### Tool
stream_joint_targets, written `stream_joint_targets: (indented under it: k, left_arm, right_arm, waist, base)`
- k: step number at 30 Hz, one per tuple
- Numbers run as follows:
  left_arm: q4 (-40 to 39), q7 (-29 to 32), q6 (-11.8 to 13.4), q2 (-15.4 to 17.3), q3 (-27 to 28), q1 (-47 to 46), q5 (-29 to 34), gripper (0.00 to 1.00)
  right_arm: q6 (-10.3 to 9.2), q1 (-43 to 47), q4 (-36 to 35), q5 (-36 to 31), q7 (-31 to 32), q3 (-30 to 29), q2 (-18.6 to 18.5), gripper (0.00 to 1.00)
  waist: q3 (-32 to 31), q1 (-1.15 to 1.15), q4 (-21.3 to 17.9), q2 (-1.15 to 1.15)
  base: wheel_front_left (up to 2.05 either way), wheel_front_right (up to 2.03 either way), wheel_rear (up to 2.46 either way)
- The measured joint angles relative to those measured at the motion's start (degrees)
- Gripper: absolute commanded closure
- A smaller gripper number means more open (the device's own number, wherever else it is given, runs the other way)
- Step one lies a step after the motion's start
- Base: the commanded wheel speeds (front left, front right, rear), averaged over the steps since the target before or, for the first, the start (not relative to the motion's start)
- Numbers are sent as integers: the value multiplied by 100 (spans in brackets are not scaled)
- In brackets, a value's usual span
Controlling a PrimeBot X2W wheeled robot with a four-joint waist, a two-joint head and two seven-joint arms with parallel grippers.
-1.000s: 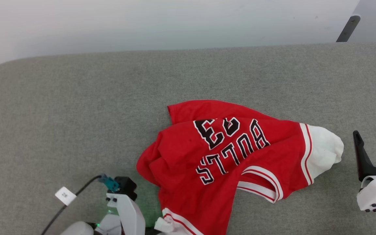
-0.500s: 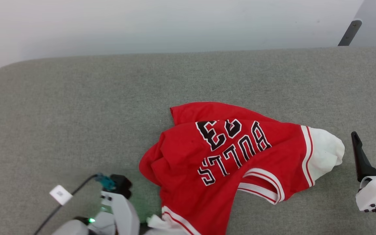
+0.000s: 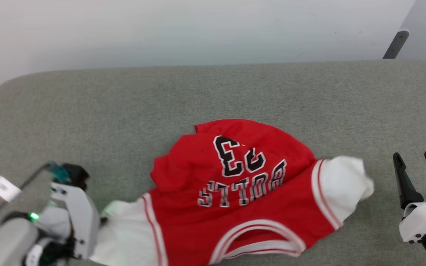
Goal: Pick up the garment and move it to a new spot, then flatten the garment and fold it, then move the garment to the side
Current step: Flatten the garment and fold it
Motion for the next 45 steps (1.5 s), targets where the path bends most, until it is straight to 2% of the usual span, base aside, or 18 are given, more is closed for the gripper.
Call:
stream_joint_targets:
  k: [6, 10, 21, 22, 23, 24, 31, 37, 39, 45]
  left_arm:
    - [443, 152, -219, 304, 79, -463, 142, 100]
    - [960, 149, -409, 327, 88, -732, 202, 100]
    - [2132, -114, -612, -96, 100, -865, 62, 100]
    - [2189, -143, -612, -129, 111, -869, 35, 81]
    - [2234, -155, -612, -138, 102, -873, 45, 49]
    - [2258, -163, -622, -146, 94, -883, 49, 0]
    - [2179, -183, -616, -158, 55, -911, 76, 0]
    - [1915, -142, -477, -23, -44, -600, 138, 0]
    - [1890, -226, -399, 0, -88, -517, 248, 0]
    - [2128, -648, -419, -115, -137, -255, 307, 0]
  right_arm:
    - [0, -1, 4, 0, 0, 74, -19, 0]
    - [0, -20, 9, 0, -2, 109, -25, 0]
    - [0, -99, 26, -8, -52, 198, 58, 0]
    - [0, -99, -10, -32, -40, 192, 96, 0]
    - [0, -96, -31, -46, -24, 188, 119, 0]
    - [0, -86, -44, -46, -24, 175, 124, 0]
    - [0, -14, -127, -55, -25, 142, 170, 0]
    - [0, -4, -168, -36, -162, 84, 154, 0]
    - [0, 26, -208, -36, -181, 44, 156, 0]
    - [0, 118, -482, -36, -147, -4, 227, 0]
  waist:
    - [8, 0, -80, 0]
    - [27, 0, -157, 0]
    - [68, 0, -380, 0]
    - [59, 0, -380, 0]
    - [48, 0, -378, 0]
    - [36, 0, -372, 0]
    - [-107, 0, -283, 0]
    - [-237, 0, -193, 0]
    - [-266, 0, -164, 0]
    - [-304, 0, -174, 0]
  base:
    - [0, 0, 0]
    - [0, 0, 0]
    - [0, 0, 0]
    - [0, 0, 0]
    - [0, 0, 0]
    - [0, 0, 0]
    - [0, 0, 0]
    - [0, 0, 0]
    - [0, 0, 0]
    - [0, 0, 0]
